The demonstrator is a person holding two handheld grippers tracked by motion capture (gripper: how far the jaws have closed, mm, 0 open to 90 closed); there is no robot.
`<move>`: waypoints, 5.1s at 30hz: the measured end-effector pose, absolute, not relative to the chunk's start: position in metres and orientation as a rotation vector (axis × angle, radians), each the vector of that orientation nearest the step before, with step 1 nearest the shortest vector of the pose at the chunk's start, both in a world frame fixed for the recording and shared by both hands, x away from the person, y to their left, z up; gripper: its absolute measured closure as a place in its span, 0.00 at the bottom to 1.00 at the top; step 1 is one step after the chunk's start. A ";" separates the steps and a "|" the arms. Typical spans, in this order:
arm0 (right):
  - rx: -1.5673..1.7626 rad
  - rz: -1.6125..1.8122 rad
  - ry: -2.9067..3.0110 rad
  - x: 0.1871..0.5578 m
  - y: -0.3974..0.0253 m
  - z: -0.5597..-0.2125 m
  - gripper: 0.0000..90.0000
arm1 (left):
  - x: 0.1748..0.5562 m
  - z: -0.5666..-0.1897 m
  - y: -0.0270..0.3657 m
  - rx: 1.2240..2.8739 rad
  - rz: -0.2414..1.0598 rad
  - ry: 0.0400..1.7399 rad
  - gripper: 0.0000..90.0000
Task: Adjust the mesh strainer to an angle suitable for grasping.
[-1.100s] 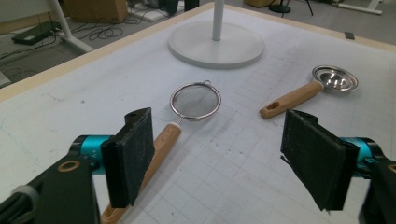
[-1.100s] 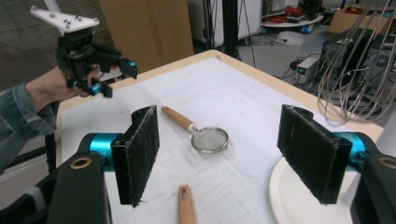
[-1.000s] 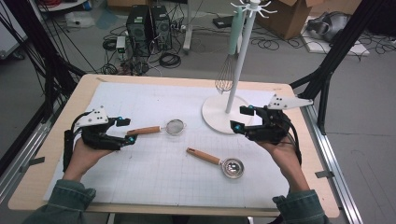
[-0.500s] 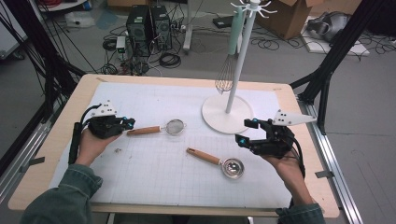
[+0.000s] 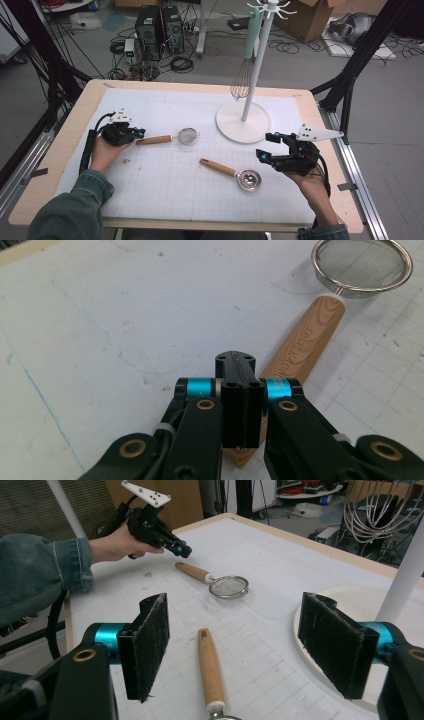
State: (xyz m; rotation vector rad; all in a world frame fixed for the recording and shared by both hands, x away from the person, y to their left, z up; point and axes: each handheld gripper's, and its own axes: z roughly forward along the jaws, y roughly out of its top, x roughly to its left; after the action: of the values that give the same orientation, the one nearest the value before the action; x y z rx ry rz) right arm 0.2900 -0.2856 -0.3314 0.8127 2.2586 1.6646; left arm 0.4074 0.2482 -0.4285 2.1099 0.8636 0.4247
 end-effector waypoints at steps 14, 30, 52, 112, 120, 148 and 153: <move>0.821 1.658 2.260 0.290 -0.287 -0.339 0.30 | 0.415 -0.441 0.252 2.123 0.349 0.886 1.00; 0.817 1.654 2.266 0.291 -0.285 -0.343 0.30 | 0.408 -0.441 0.250 2.176 0.264 0.823 1.00; 0.796 1.652 2.299 0.294 -0.273 -0.346 0.30 | 0.381 -0.434 0.239 2.247 0.194 0.673 1.00; 0.801 1.618 2.322 0.296 -0.265 -0.353 0.30 | 0.366 -0.414 0.209 2.167 0.145 0.620 0.50; 0.804 1.625 2.306 0.298 -0.267 -0.352 0.30 | 0.366 -0.414 0.202 2.159 0.148 0.626 0.48; 0.798 1.594 2.331 0.298 -0.268 -0.353 0.30 | 0.370 -0.421 0.179 2.188 0.186 0.656 0.52; 0.801 1.593 2.326 0.298 -0.270 -0.354 0.30 | 0.371 -0.424 0.176 2.210 0.220 0.669 0.56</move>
State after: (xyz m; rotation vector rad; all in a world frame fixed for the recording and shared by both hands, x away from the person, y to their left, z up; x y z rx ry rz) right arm 0.2979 -0.2696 -0.3538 0.8006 2.3262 1.5931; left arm 0.3709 0.1763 -0.4241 2.2101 0.6690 0.2197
